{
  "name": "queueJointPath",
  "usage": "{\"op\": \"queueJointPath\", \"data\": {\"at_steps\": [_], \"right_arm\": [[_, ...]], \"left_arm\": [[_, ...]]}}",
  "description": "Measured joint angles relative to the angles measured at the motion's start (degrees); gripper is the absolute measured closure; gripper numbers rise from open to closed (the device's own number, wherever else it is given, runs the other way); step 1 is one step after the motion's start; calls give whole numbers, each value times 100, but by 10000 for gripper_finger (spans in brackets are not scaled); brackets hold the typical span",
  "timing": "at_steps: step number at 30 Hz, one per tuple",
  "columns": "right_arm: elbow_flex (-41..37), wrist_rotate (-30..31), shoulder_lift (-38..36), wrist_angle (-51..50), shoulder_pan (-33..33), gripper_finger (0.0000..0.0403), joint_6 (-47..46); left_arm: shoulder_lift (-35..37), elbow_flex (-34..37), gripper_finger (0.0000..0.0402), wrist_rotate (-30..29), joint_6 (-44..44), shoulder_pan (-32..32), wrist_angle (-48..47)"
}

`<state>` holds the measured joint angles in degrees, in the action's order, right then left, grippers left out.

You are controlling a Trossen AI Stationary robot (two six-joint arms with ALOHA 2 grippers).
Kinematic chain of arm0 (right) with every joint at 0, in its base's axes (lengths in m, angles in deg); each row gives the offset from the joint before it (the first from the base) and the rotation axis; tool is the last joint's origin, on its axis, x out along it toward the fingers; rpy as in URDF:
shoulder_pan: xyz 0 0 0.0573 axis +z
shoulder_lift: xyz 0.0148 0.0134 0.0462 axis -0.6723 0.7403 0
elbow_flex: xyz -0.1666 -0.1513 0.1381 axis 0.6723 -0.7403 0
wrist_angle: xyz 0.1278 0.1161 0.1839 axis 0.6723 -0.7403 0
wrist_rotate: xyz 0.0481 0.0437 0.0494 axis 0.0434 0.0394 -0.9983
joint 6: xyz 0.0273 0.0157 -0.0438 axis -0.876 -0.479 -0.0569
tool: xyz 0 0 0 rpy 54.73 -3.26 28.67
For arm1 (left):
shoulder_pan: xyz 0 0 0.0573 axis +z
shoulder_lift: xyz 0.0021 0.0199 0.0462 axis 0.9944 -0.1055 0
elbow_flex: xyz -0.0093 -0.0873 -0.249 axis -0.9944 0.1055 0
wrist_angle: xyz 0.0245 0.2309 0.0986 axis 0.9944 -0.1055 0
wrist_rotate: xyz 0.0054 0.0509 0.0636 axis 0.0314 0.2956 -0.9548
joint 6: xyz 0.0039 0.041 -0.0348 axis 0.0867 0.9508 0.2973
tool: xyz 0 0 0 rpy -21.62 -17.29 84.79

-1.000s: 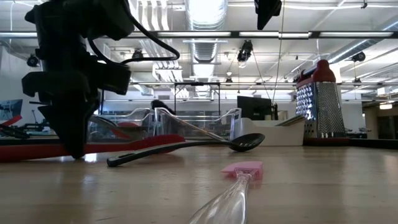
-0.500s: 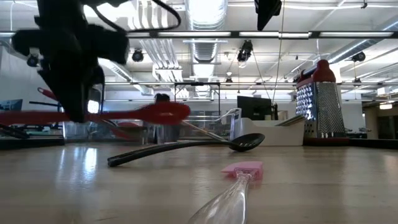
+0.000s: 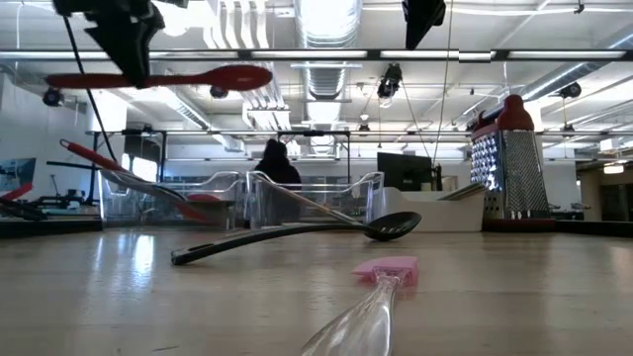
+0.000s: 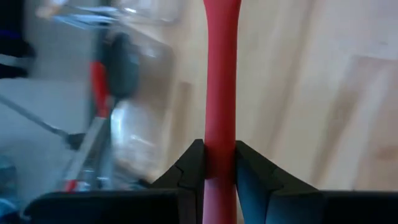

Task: Pick & Place Kitchen Items
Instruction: Put the red serving spoon into the left transparent bin

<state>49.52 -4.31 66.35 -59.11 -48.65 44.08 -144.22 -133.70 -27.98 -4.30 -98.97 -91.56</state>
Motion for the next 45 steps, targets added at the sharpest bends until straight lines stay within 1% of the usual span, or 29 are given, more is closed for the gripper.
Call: {"op": "queueJointPath", "data": {"at_steps": [3, 8, 10, 18, 21, 25, 31, 34, 41, 45], "right_arm": [[-1, -1, 0, 87, -3, 374, -1], [-3, -1, -2, 94, -1, 374, 1], [-7, -1, 0, 94, -1, 374, 1], [-24, 27, 0, 113, -1, 374, 150], [-29, 75, 0, 116, -1, 374, 152], [-31, 143, 0, 116, -1, 374, 159], [-31, 143, 0, 121, 3, 374, 241], [-31, 143, 0, 131, 1, 374, 259], [-41, 143, 0, 130, 1, 374, 257], [-53, 143, 0, 129, 1, 374, 257]], "left_arm": [[106, -187, 340, -308, 415, 361, -135], [270, -150, 340, -688, 1459, 1220, -236], [311, -110, 340, -687, 1748, 1680, -383], [294, -3, 340, -663, 3036, 3550, -467], [200, 64, 340, -645, 3395, 4109, -364], [49, 159, 340, -632, 3787, 4686, -228], [-186, 170, 340, -613, 4287, 5156, 229], [-329, 170, 340, -551, 4488, 5287, 542], [-828, 172, 340, -526, 4793, 5512, 835], [-1071, 265, 340, -521, 5019, 5630, 1163]]}}
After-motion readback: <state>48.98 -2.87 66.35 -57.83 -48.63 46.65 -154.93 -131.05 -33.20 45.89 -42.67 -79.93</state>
